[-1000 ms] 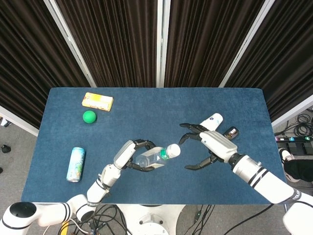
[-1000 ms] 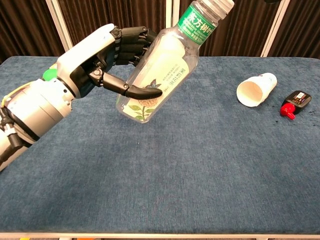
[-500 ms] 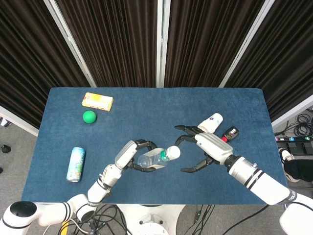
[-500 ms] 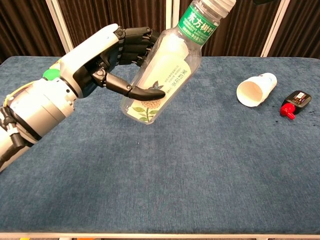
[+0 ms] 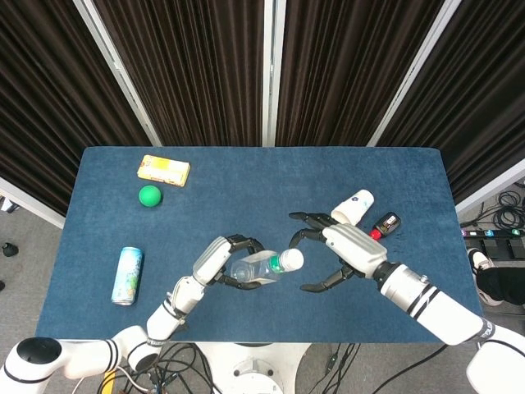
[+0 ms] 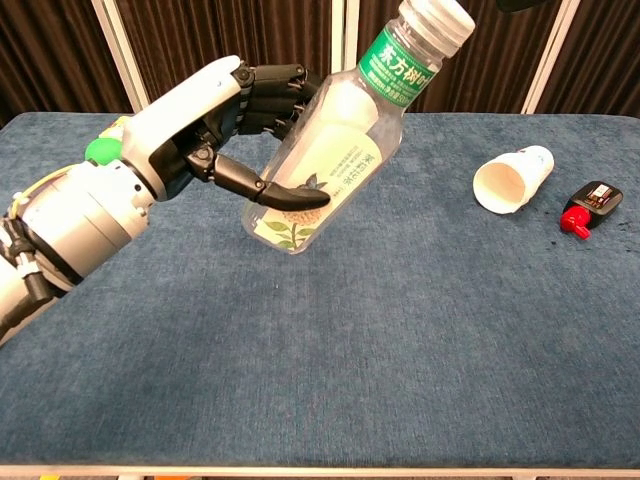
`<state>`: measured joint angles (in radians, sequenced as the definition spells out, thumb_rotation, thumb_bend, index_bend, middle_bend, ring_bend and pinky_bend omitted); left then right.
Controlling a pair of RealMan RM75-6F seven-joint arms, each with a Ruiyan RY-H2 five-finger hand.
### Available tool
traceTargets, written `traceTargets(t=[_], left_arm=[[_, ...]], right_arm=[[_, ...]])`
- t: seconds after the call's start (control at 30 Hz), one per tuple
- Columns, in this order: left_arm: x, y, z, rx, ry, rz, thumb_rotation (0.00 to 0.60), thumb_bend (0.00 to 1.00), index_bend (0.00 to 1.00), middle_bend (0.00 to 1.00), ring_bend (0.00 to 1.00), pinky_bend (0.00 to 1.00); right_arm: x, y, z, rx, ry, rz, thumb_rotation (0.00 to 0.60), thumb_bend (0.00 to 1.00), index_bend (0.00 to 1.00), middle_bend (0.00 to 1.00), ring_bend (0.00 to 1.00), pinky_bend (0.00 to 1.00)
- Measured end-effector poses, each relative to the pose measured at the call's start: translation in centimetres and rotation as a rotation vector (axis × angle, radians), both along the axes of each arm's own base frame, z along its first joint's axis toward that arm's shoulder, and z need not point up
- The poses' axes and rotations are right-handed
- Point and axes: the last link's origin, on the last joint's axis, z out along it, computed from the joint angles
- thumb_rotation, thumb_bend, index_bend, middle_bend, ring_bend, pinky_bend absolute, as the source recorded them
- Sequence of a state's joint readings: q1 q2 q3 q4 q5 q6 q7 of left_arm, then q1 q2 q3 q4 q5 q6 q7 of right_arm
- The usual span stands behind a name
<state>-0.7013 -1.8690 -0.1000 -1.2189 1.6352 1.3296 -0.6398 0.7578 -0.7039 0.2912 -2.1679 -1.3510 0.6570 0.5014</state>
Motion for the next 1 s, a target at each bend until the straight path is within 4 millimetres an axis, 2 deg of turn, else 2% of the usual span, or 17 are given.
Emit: traceTargets(t=[0.7,1.0], left_arm=[[-0.14,0.09,-0.24,-0.022,0.011,0.014,0.600,0.23,0.60,0.57,0.48,0.42],[-0.07,0.01,-0.01,-0.014,0.004,0.007,0.600,0.23,0.60,0.57,0.48,0.42]], right_arm=[[0.40,0.57,-0.10,0.005,-0.026,0.026,0.453,0.00,0.33,0.01,0.00,0.00],[-0.32,-0.18,0.17,-0.028,-0.026,-0.002,0.452,0.00,0.32,0.01,0.00,0.00]])
